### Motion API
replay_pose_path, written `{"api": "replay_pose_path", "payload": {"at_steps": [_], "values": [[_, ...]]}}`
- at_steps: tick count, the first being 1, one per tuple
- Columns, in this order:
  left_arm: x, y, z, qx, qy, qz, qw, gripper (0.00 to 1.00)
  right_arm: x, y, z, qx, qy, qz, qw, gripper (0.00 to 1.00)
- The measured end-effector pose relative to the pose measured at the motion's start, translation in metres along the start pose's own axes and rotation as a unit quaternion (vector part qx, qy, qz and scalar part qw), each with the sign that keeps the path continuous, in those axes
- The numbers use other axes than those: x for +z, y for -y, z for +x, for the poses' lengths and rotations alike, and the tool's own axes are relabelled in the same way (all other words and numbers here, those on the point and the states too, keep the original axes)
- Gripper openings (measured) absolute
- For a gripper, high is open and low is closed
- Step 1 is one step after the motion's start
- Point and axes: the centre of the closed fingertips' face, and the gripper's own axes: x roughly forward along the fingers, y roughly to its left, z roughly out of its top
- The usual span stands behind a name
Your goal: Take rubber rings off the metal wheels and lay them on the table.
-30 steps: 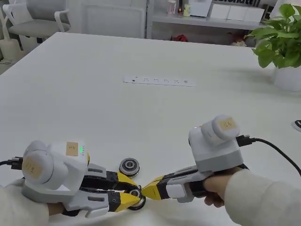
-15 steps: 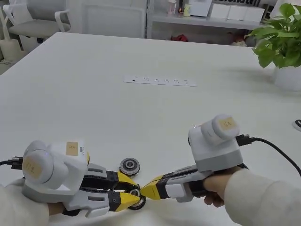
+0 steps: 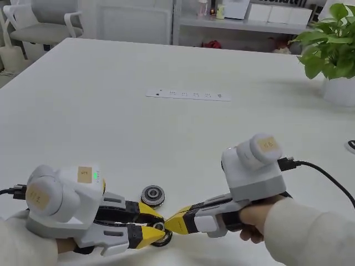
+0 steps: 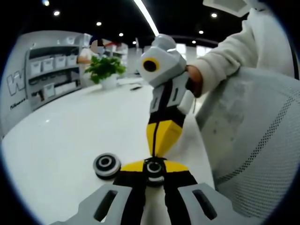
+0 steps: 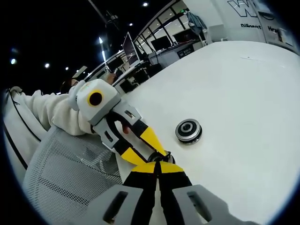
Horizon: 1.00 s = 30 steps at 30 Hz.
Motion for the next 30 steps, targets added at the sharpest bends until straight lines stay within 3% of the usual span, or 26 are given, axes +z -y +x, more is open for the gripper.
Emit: {"api": "replay_pose_path", "payload": {"at_steps": [7,10,16,20,25,27,30], "values": [[0.0,-0.001,0.0,-0.001,-0.005,-0.012,0.9999,0.14,0.001,0.0,0.0,0.0,0.0,0.001,1.0,0.0],[0.0,-0.001,-0.002,-0.006,-0.01,-0.035,0.9993,0.16,0.0,0.0,0.0,-0.001,-0.001,0.0,1.0,0.0],[-0.001,0.002,-0.003,-0.009,-0.027,-0.024,0.9993,0.18,0.001,0.002,-0.001,-0.002,0.001,0.006,1.0,0.0],[-0.004,0.005,-0.009,-0.015,-0.048,0.004,0.9987,0.2,0.001,0.001,-0.001,-0.001,0.0,0.004,1.0,0.0],[0.006,0.006,-0.018,-0.021,-0.037,0.003,0.9991,0.22,0.002,0.0,-0.002,0.0,0.001,0.006,1.0,0.0],[0.011,0.009,-0.021,-0.029,-0.034,-0.01,0.999,0.27,0.003,0.0,-0.002,0.001,0.001,0.005,1.0,0.0],[0.019,0.017,-0.026,-0.039,-0.024,-0.004,0.9989,0.34,0.005,-0.002,-0.002,0.004,0.005,0.005,1.0,0.0]]}}
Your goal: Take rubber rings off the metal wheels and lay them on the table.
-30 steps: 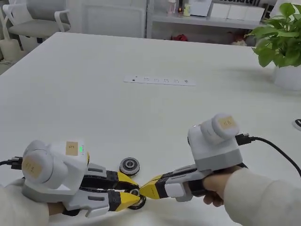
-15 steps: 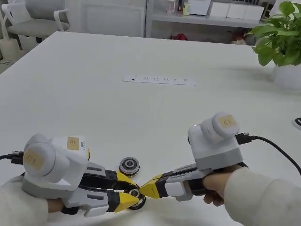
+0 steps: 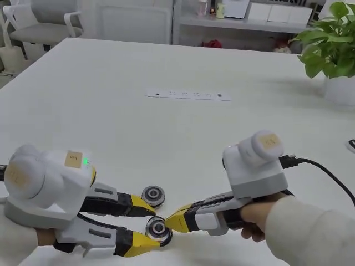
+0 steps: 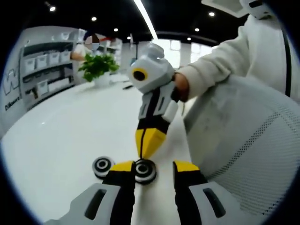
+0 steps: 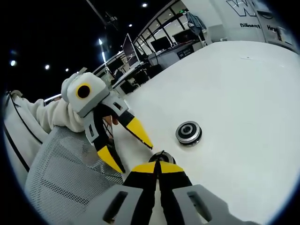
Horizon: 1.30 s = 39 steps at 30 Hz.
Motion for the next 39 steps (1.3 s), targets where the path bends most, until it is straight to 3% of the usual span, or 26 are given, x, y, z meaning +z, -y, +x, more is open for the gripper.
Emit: {"api": "replay_pose_path", "payload": {"at_steps": [5,17,26,33,39], "values": [[0.003,0.003,-0.008,0.001,-0.005,0.007,1.0,0.43,0.006,-0.001,-0.003,0.001,0.011,-0.001,0.9999,0.0],[0.009,-0.006,-0.036,0.056,0.008,0.002,0.9984,0.63,0.021,-0.006,-0.01,0.009,0.039,0.009,0.9992,0.0],[0.001,-0.007,-0.046,0.077,-0.002,-0.001,0.997,0.66,0.03,-0.011,-0.013,0.017,0.057,0.019,0.9981,0.0],[0.003,-0.015,-0.058,0.107,0.013,-0.012,0.9941,0.69,0.036,-0.014,-0.016,0.021,0.07,0.022,0.9971,0.0],[0.0,-0.018,-0.061,0.119,0.017,-0.019,0.9926,0.71,0.042,-0.017,-0.019,0.024,0.081,0.026,0.9961,0.0]]}}
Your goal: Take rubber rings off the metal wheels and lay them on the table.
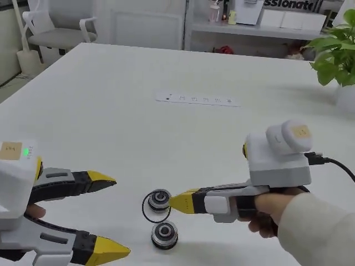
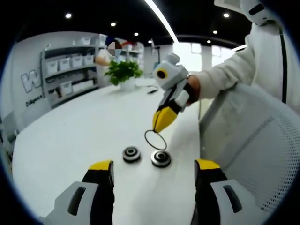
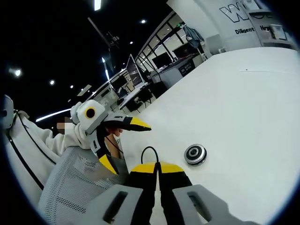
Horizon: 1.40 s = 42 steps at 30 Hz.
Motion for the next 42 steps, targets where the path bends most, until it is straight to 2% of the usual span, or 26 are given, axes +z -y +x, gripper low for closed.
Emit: {"api": "replay_pose_path", "payload": {"at_steps": [11,15,18,21,28,33,42], "values": [[-0.003,-0.003,-0.003,0.009,0.004,-0.007,0.9999,0.74,0.008,-0.009,0.002,0.003,0.015,0.003,0.9999,0.0],[-0.006,0.0,-0.001,0.001,-0.001,-0.008,1.0,0.74,0.009,-0.016,0.007,0.007,0.016,0.002,0.9999,0.0],[-0.01,0.002,0.003,-0.006,-0.013,0.0,0.9999,0.75,0.008,-0.02,0.01,0.008,0.014,0.0,0.9999,0.0],[-0.011,0.003,0.003,-0.009,-0.017,0.003,0.9998,0.75,0.005,-0.021,0.014,0.006,0.008,-0.003,0.9999,0.0],[-0.008,0.004,0.002,-0.007,-0.01,0.005,0.9999,0.75,-0.001,-0.023,0.022,0.0,0.0,0.001,1.0,0.0],[-0.005,0.006,0.002,-0.01,-0.005,0.018,0.9998,0.76,-0.004,-0.025,0.03,-0.001,-0.009,-0.001,1.0,0.0],[-0.007,0.003,0.002,-0.012,-0.002,0.021,0.9997,0.77,-0.012,-0.025,0.041,-0.007,-0.029,-0.006,0.9995,0.0]]}}
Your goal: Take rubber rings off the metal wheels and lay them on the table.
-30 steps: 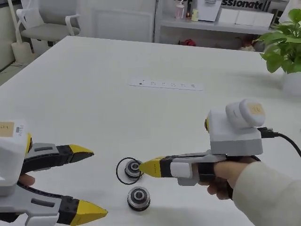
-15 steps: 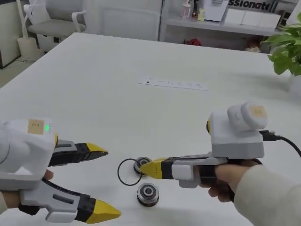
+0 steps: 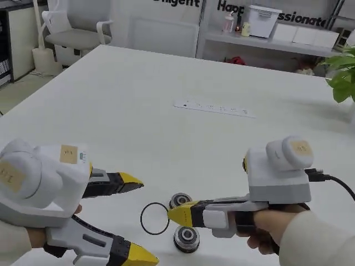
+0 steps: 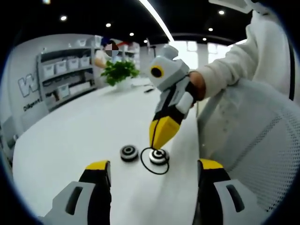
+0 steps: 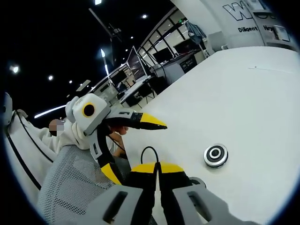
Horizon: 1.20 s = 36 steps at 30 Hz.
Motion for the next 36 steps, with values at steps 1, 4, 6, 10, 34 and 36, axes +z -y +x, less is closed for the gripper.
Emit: {"api": "replay_pose_path", "payload": {"at_steps": [1,4,6,10,34,36], "values": [[0.0,0.0,0.0,0.0,0.0,0.0,1.0,0.77,0.0,-0.001,0.001,0.003,0.003,0.011,0.9999,0.0],[0.0,0.0,0.0,-0.002,0.002,0.003,1.0,0.77,0.001,-0.004,0.007,0.008,0.003,0.016,0.9998,0.0],[0.001,-0.001,0.0,-0.001,0.004,0.004,1.0,0.77,-0.003,-0.006,0.012,0.008,-0.009,0.005,0.9999,0.0],[0.001,-0.001,-0.001,0.001,0.005,0.004,1.0,0.77,-0.012,-0.002,0.02,0.002,-0.028,0.003,0.9996,0.0],[-0.007,-0.001,-0.001,0.005,-0.006,-0.006,1.0,0.77,-0.023,0.025,0.033,-0.054,-0.055,-0.058,0.9953,0.0],[-0.007,-0.001,-0.001,0.005,-0.007,-0.006,0.9999,0.77,-0.023,0.028,0.032,-0.06,-0.053,-0.063,0.9948,0.0]]}}
